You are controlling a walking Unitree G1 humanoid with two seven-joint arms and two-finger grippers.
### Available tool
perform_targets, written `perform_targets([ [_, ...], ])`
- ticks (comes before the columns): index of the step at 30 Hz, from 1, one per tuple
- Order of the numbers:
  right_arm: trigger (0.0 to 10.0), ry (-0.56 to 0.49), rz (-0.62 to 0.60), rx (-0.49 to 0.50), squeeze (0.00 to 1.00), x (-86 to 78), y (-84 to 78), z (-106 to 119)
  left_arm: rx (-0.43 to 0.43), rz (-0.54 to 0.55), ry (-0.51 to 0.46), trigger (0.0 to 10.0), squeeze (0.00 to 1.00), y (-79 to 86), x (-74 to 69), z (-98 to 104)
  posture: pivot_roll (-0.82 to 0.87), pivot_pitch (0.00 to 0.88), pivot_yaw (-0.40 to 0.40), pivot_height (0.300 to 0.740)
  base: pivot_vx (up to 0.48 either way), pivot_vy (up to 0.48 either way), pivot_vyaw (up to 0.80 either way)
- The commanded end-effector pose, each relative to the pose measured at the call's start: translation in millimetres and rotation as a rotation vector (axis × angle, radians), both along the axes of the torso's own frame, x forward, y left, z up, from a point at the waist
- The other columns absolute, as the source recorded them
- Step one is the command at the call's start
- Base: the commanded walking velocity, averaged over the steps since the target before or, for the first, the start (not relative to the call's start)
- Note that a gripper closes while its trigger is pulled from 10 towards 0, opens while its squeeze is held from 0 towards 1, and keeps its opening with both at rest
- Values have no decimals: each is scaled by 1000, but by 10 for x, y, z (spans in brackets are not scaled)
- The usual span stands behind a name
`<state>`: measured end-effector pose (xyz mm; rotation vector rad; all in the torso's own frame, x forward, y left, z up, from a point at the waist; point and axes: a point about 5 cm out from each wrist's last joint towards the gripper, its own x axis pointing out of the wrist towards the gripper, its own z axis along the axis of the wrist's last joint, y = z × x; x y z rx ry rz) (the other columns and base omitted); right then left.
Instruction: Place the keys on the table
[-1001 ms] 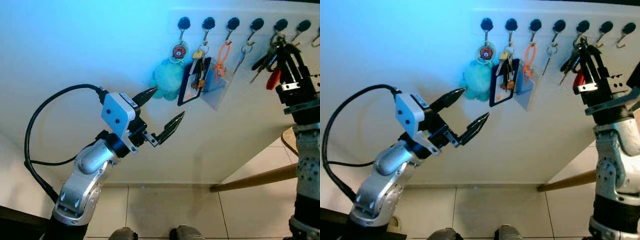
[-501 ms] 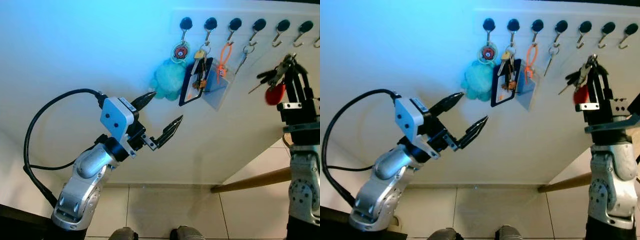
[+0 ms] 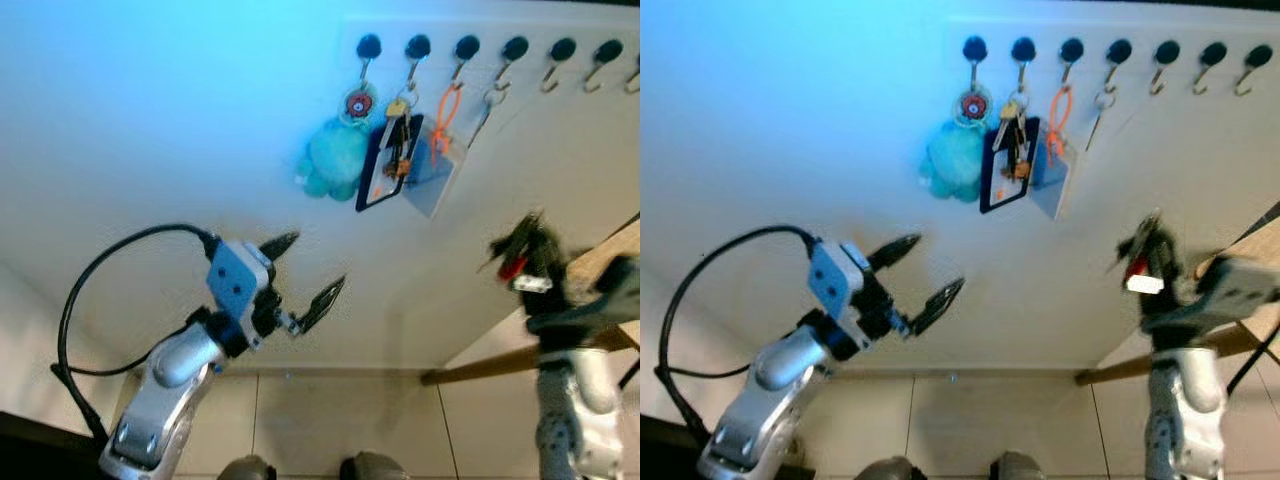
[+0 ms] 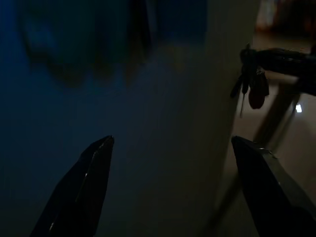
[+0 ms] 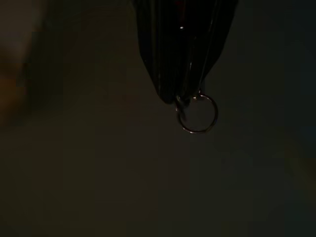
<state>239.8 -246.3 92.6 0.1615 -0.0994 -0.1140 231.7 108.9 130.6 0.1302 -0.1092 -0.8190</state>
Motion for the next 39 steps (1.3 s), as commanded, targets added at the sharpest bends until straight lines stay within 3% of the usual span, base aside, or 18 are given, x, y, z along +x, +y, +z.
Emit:
perform_targets([
  [1, 0, 162, 44, 35, 0, -40, 102, -399, 95, 71, 71, 10000, 0, 148, 27, -323, 12, 114, -13, 740, 0, 0, 0],
  [2, 0, 162, 44, 35, 0, -40, 102, -399, 95, 71, 71, 10000, 0, 148, 27, -323, 12, 114, -13, 740, 0, 0, 0],
  [3, 0, 206, 59, 54, 0, -53, 136, -505, 111, 102, 88, 10000, 0, 192, 41, -407, 12, 114, -13, 740, 0, 0, 0],
  [4, 196, 291, 69, 86, 0, -80, 191, -711, 152, 190, 167, 10000, 0, 316, 81, -642, 16, 109, -12, 740, 0, 0, 0],
  [5, 196, 291, 69, 86, 0, -80, 191, -711, 152, 190, 167, 10000, 0, 316, 81, -642, 16, 109, -12, 740, 0, 0, 0],
  [7, 1098, 425, 67, 142, 0, -159, 268, -1001, 245, 312, 312, 10000, 0, 505, 63, -1043, 17, 106, -13, 740, 0, 0, 0],
  [8, 1098, 425, 67, 142, 0, -159, 268, -1001, 245, 312, 312, 10000, 0, 505, 63, -1043, 17, 106, -13, 740, 0, 0, 0],
  [9, 353, 502, 60, 190, 0, -228, 309, -1154, 311, 355, 403, 10000, 0, 588, -1, -1267, 22, 101, -15, 740, 0, 0, 0],
  [10, 1647, 552, 39, 228, 0, -287, 326, -1252, 369, 400, 474, 10000, 0, 652, -54, -1426, 22, 101, -15, 740, 0, 0, 0],
  [12, 1647, 581, 25, 252, 0, -325, 337, -1310, 407, 429, 518, 10000, 0, 693, -91, -1519, 22, 101, -15, 740, 0, 0, 0],
  [13, 10000, 624, -27, 285, 0, -388, 328, -1400, 432, 560, 621, 10000, 0, 794, -127, -1671, 30, 86, -12, 740, 0, 0, 0],
  [14, 10000, 624, -27, 285, 0, -388, 328, -1400, 432, 560, 621, 10000, 0, 794, -127, -1671, 30, 86, -12, 740, 0, 0, 0],
  [18, 10000, 672, -65, 300, 0, -448, 325, -1486, 362, 671, 792, 10000, 0, 827, -212, -1834, 27, 74, -5, 740, 0, 0, 0],
  [27, 10000, 687, -85, 235, 0, -459, 284, -1525, 406, 712, 811, 10000, 0, 863, -238, -1929, 8, 54, 7, 740, 0, 0, 0],
  [32, 10000, 743, -102, 210, 0, -550, 278, -1600, 367, 775, 851, 10000, 0, 855, -242, -1972, 10, 28, -1, 740, 0, 0, 0],
  [39, 10000, 772, -107, 216, 0, -600, 285, -1641, 360, 780, 863, 10000, 0, 834, -238, -1986, 12, 15, -1, 740, 0, 0, 0],
])
